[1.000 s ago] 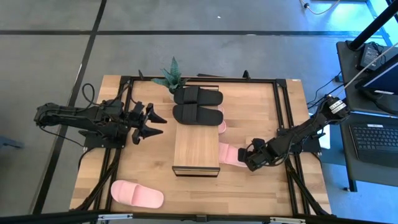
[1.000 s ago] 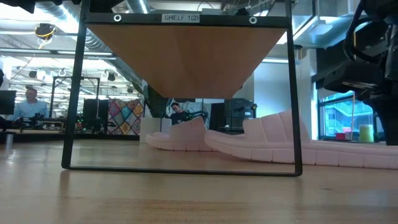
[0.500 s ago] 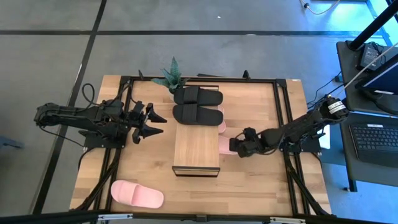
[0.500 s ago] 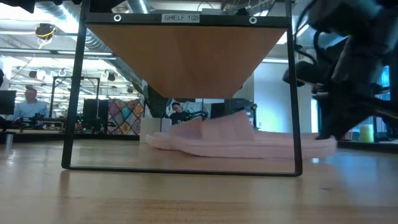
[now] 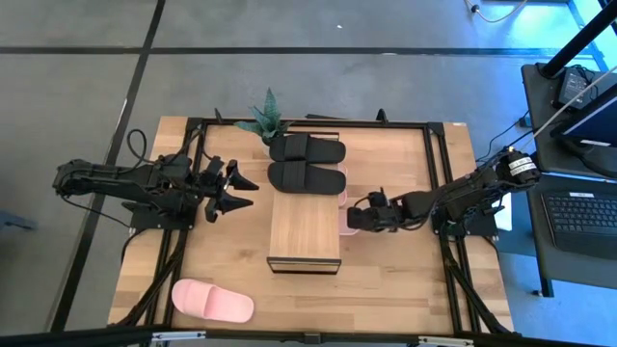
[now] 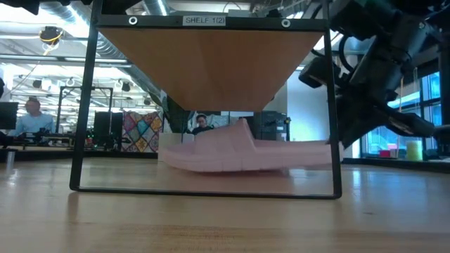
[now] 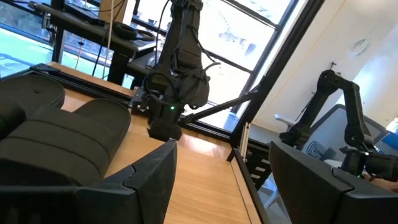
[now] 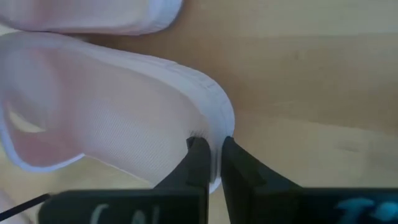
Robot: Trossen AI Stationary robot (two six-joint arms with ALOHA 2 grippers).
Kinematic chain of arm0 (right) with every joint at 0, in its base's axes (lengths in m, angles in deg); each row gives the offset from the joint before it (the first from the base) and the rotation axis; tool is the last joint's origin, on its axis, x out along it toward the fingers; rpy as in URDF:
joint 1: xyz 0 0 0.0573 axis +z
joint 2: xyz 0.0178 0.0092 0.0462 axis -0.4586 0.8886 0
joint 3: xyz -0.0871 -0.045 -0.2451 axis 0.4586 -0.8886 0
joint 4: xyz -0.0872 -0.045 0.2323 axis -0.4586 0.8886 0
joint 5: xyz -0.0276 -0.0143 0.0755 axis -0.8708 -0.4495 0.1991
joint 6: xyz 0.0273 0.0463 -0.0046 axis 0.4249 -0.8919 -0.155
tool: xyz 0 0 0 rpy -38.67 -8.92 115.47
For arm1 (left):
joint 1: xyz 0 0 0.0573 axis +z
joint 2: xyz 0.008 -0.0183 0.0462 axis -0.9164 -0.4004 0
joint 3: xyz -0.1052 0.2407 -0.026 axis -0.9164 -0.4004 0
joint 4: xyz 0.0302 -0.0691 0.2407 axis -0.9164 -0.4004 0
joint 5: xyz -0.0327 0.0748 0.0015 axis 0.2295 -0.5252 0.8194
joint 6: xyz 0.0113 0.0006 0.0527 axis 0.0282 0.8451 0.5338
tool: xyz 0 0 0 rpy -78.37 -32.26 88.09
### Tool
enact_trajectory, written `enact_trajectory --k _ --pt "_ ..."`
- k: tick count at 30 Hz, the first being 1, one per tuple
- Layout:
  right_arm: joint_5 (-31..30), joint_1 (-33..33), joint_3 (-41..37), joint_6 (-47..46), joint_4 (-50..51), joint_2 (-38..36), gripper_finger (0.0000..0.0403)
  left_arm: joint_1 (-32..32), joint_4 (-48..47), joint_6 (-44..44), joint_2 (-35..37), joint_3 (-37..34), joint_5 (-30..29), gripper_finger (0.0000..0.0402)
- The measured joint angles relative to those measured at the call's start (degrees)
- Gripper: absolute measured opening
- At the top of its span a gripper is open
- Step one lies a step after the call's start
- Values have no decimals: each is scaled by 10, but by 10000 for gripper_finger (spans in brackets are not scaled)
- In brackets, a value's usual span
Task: Pick and place slides into the shelf
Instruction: Put the pink slide under the shelf
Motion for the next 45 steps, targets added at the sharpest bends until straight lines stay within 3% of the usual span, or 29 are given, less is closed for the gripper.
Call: enact_trajectory --k 16,23,31,38,45 --pt "23 -27 2 30 -130 77 25 0 0 1 0 0 -5 245" --pt "24 -30 2 32 -132 91 29 0 0 0 0 0 -4 245" --pt "24 -31 2 32 -132 91 75 0 0 3 0 0 -4 245" --pt "24 -31 2 32 -133 89 141 0 -1 4 0 0 -4 245" --pt "25 -31 2 31 -126 41 179 0 -3 4 0 0 -4 245"
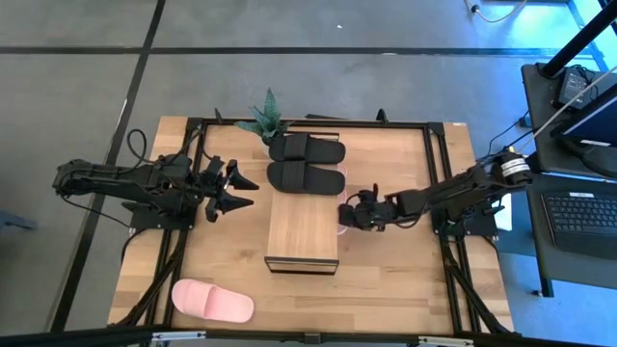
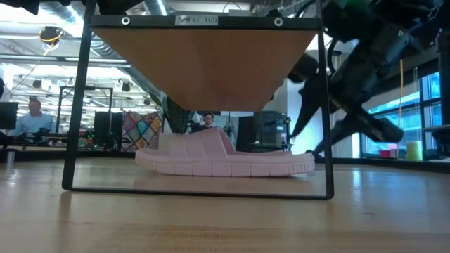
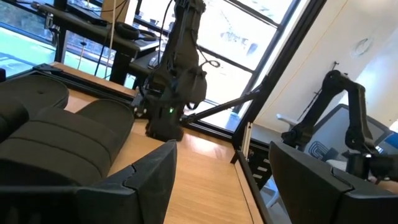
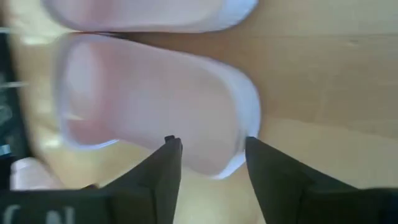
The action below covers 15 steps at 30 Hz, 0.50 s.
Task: Pick and place slides into the shelf
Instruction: Put the pink slide under the shelf
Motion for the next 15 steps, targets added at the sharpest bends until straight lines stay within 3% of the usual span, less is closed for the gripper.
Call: enact_trajectory --k 4,11,15 --pt "0 0 0 2 65 -55 181 0 -1 0 0 0 0 245" --pt "0 0 0 11 287 -181 181 0 -1 0 0 0 0 245" --pt "-7 0 0 146 318 -256 181 0 -1 -1 0 0 0 245"
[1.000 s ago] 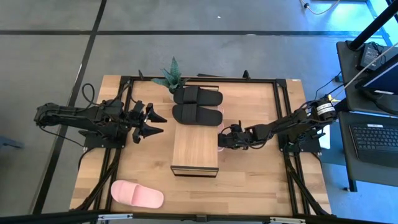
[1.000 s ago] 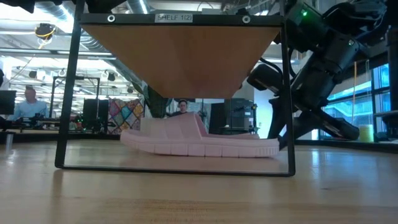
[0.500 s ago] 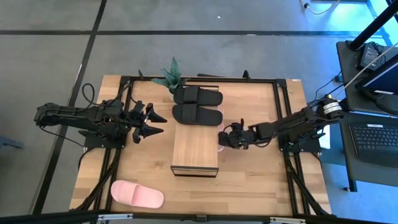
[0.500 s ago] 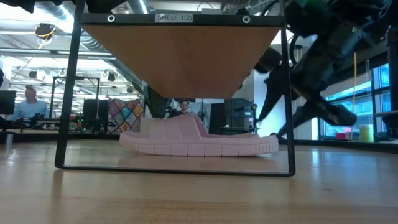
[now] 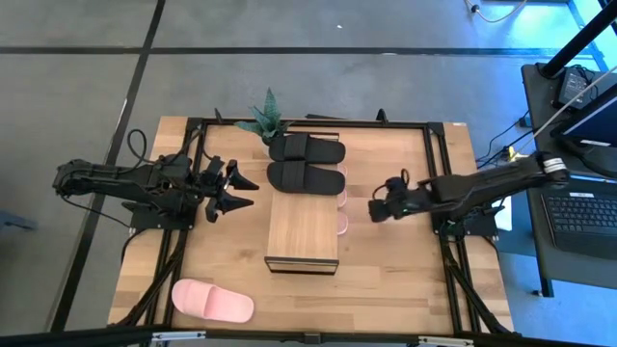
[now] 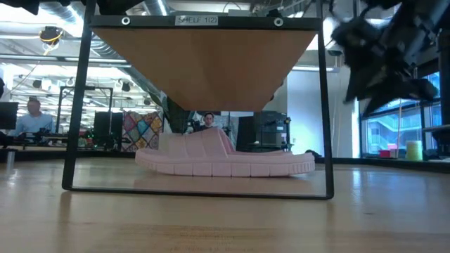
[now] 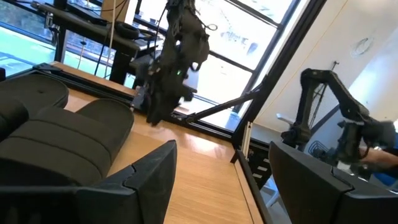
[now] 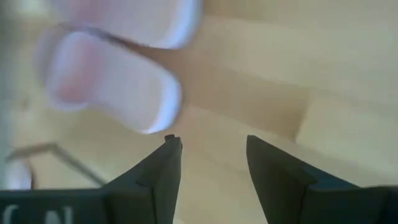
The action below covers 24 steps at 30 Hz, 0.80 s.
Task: Pick and place slides into the shelf
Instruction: Put the pink slide under the shelf
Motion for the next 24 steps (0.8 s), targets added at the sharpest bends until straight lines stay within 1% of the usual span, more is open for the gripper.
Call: enact_trajectory --k 4,7,9,11,14,16,18,21,22,24 --pt "-50 0 0 160 -36 -55 181 -1 14 0 -2 0 -8 245" --pt "-108 -1 0 249 -69 -80 181 -8 -3 -13 -2 10 -58 245" --pt "-145 -4 0 296 -87 -92 181 -22 -54 -13 -10 31 -90 245" --pt "-162 -10 0 334 -92 -99 181 -43 -139 -14 -27 69 -129 245" --pt "-164 -25 0 367 -93 -103 181 -85 -289 -29 -72 150 -200 245" --pt "-163 -35 0 380 -93 -103 181 -115 -389 -63 -106 209 -234 245" --pt "-163 -46 0 393 -93 -102 181 -145 -499 -119 -140 266 -257 245" --pt "-163 -64 0 419 -93 -102 182 -184 -653 -228 -200 337 -267 245" --pt "-163 -71 0 428 -93 -102 182 -196 -700 -262 -221 353 -263 245" --pt "-163 -84 0 445 -95 -102 182 -218 -761 -319 -263 376 -238 245"
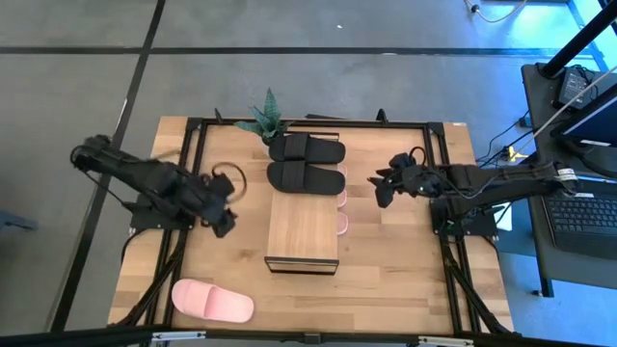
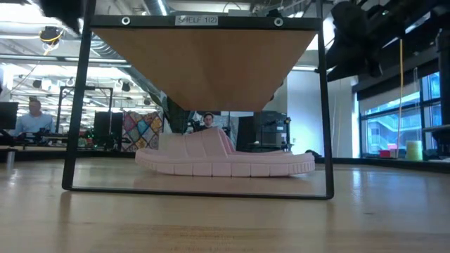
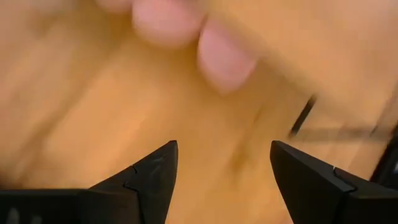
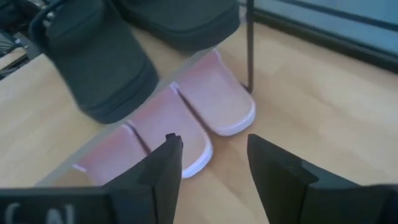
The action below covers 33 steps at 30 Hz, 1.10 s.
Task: Pick and place slides into the shelf
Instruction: Put the pink slide under the shelf
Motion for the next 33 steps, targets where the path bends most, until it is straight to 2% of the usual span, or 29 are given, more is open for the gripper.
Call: enact_trajectory --k 5,10,14,18,24,33 --pt "0 -36 0 44 -24 0 182 -44 -76 -130 -104 22 130 245" --pt "0 -73 0 95 -87 0 182 -84 -80 -270 -192 32 274 245" --pt "0 -94 0 149 -151 0 182 -117 -80 -382 -250 51 344 245" --pt "0 -110 0 212 -204 0 182 -152 -76 -486 -300 78 389 245" --pt "0 -129 0 266 -254 0 182 -190 -5 -609 -354 101 402 245" --pt "0 -148 0 268 -258 12 181 -219 20 -674 -429 101 446 245"
